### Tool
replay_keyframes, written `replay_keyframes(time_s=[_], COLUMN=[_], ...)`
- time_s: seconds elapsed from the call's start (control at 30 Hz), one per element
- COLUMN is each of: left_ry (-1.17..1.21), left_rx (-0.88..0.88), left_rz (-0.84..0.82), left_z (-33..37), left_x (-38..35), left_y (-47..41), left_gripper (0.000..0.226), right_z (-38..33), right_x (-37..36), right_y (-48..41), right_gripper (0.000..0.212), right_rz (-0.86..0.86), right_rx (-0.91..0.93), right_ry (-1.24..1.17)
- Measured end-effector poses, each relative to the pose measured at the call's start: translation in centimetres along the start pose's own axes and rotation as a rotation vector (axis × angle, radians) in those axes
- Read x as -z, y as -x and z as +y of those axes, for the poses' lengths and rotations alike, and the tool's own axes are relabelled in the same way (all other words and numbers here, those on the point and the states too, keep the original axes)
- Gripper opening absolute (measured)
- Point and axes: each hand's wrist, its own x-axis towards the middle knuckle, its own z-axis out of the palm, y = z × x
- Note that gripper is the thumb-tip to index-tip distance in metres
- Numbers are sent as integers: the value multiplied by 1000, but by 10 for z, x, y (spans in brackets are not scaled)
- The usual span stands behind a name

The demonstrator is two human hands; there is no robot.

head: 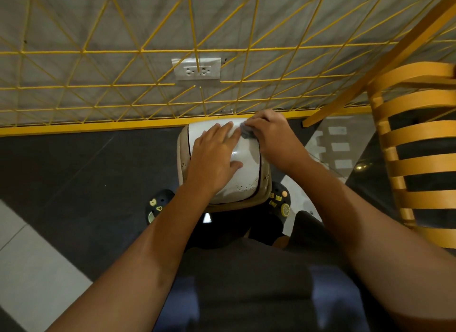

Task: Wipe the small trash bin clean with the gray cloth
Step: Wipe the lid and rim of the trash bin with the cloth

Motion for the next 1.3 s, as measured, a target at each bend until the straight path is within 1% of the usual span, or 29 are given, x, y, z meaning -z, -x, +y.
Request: replay_keyframes(time_s=[0.03,0.07,0.1,0.13,0.2,0.23,0.27,0.33,0.4,0.43,0.47,0.53,0.6,0.63,0.67,0.7,0.73,0.77,0.8,0.83,0.9,0.97,1.03,1.13,1.2,1.3], left_ry=[-3,-2,15,61,238,349,450,569,588,569,539,501,513,523,541,580,644,728,814,877,920,935,959,971,935,853], left_rx=[-7,-12,-14,-14,6,35,71,106,47,16,10,45,96,122,159,223,301,377,442,495,544,539,504,437,416,449], left_rz=[4,4,11,28,108,166,231,351,391,357,299,224,249,282,318,350,382,416,454,486,517,466,343,179,153,202], left_z=[0,-1,-2,-2,1,4,8,17,23,22,19,9,-8,-18,-30,-42,-53,-64,-72,-76,-81,-78,-72,-66,-69,-72], left_x=[-1,-2,-2,-2,3,9,17,31,39,40,40,41,46,48,49,49,48,46,43,41,34,27,20,18,18,9], left_y=[0,0,0,-1,0,1,3,9,17,20,23,26,26,26,26,25,24,23,22,21,18,15,14,12,14,26], left_gripper=[70,71,70,69,65,62,59,51,47,49,53,61,60,56,53,50,48,45,42,38,35,41,49,46,42,40], right_z=[-1,-2,-5,-9,-21,-25,-30,-38,-47,-51,-55,-60,-64,-67,-70,-71,-72,-70,-66,-63,-60,-62,-64,-63,-63,-64], right_x=[3,8,13,18,27,27,26,22,19,18,19,21,21,19,17,16,15,13,9,4,-9,-20,-26,-27,-28,-28], right_y=[4,8,13,18,25,27,28,29,28,28,27,27,26,25,24,23,23,22,22,21,21,20,18,15,14,15], right_gripper=[34,35,37,36,29,24,21,17,17,24,37,57,62,58,50,41,34,32,35,40,50,57,62,68,69,68], right_rz=[21,56,99,145,206,212,209,197,159,111,43,-85,-150,-152,-132,-105,-74,-46,-33,-37,-82,-155,-212,-227,-228,-230], right_rx=[-14,-67,-165,-285,-497,-559,-595,-630,-627,-606,-581,-545,-530,-509,-476,-426,-357,-275,-189,-116,-34,3,24,36,32,26], right_ry=[-51,-132,-257,-438,-855,-1008,-1109,-1214,-1284,-1341,-1419,-1575,-1634,-1592,-1473,-1283,-1042,-789,-566,-396,-170,-22,78,143,161,162])
